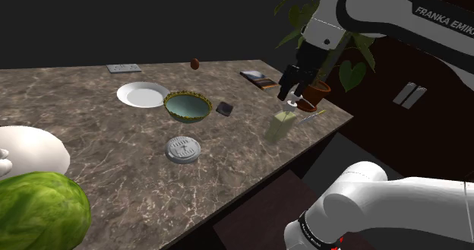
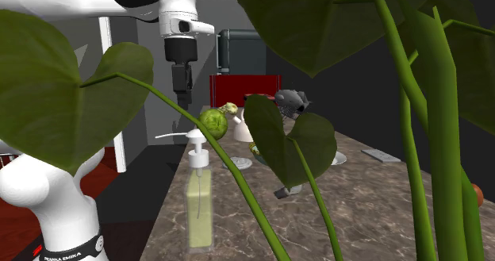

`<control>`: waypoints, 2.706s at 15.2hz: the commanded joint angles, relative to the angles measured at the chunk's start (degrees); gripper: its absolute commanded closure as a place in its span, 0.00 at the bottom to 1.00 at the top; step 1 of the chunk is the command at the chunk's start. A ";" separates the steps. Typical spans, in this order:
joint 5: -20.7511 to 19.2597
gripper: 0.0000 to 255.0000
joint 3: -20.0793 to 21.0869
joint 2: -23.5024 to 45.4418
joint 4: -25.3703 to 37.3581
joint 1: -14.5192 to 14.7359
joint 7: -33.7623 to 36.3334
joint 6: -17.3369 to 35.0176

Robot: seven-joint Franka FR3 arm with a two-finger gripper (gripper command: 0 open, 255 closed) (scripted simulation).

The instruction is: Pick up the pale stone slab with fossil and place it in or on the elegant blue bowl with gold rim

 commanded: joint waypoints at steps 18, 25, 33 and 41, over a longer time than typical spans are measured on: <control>-3.07 0.00 -0.45 27.33 -1.29 0.19 -7.56 33.33; -4.47 0.00 -0.37 41.81 5.27 0.19 -9.69 43.25; -5.36 0.00 -0.35 50.61 8.22 0.24 -10.30 49.96; -5.47 0.00 -0.37 51.97 7.81 0.24 -10.22 51.73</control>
